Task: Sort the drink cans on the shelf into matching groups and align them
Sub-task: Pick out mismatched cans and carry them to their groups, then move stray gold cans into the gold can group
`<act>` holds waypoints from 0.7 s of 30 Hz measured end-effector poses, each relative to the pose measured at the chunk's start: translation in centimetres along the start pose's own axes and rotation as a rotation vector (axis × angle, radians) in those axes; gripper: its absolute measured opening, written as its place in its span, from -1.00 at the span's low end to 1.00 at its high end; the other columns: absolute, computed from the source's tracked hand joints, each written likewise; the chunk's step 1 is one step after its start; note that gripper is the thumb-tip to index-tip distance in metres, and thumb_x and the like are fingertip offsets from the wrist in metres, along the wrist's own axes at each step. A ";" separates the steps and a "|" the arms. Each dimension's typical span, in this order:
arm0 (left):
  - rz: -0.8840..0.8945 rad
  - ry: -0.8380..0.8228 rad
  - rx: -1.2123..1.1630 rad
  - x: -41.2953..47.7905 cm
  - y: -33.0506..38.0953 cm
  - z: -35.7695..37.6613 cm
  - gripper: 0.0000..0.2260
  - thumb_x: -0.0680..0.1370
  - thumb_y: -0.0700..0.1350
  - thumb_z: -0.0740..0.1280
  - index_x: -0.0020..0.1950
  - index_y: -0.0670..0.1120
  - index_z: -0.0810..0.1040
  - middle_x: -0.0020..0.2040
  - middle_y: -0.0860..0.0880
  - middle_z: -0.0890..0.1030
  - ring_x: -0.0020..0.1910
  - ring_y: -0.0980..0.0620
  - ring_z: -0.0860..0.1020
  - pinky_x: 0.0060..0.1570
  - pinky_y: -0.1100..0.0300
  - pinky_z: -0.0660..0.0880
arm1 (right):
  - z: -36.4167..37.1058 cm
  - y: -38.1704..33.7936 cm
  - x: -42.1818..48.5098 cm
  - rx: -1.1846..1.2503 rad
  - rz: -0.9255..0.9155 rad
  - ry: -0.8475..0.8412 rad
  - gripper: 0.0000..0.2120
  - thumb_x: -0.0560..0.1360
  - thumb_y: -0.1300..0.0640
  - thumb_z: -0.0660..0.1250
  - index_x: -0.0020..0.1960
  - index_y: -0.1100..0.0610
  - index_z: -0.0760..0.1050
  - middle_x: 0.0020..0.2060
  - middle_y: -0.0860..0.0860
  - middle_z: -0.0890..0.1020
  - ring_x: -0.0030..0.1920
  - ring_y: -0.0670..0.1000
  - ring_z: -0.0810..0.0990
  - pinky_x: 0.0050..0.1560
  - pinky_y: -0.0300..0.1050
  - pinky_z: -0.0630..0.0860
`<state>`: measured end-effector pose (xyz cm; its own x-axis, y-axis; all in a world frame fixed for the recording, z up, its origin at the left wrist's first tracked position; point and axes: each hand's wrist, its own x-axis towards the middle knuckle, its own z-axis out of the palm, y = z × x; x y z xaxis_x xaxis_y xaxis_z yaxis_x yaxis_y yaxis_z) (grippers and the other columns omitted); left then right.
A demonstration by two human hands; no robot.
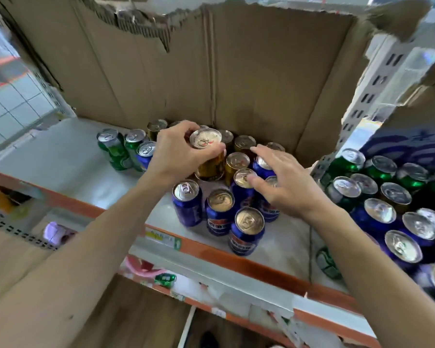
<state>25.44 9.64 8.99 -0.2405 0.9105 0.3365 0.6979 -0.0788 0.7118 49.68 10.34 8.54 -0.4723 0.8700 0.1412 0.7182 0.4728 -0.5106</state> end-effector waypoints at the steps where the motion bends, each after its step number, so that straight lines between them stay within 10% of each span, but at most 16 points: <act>1: -0.001 -0.005 0.015 0.4 -0.3 0.1 -0.38 0.32 0.28 0.53 0.21 -0.09 0.59 0.01 0.01 0.63 0.04 0.03 0.56 -0.01 0.20 0.52 | 0.1 0.0 0.1 0.003 0.007 -0.001 -0.39 0.56 -0.13 0.30 0.55 -0.05 0.22 0.52 -0.07 0.30 0.53 -0.03 0.17 0.53 -0.01 0.13; 21: -0.118 -0.312 0.403 0.9 -3.0 4.1 -0.56 0.37 0.17 0.50 0.05 -0.11 0.55 0.01 -0.06 0.49 0.04 -0.09 0.48 0.00 0.02 0.49 | 1.0 0.5 2.5 -0.034 -0.035 -0.137 -0.33 0.50 -0.27 0.18 0.55 -0.10 0.19 0.54 -0.10 0.27 0.54 -0.04 0.17 0.52 0.09 0.16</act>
<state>25.85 12.35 4.61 -0.1633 0.9863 0.0246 0.8973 0.1381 0.4192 48.33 12.66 7.80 -0.5610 0.8269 0.0399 0.7159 0.5088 -0.4781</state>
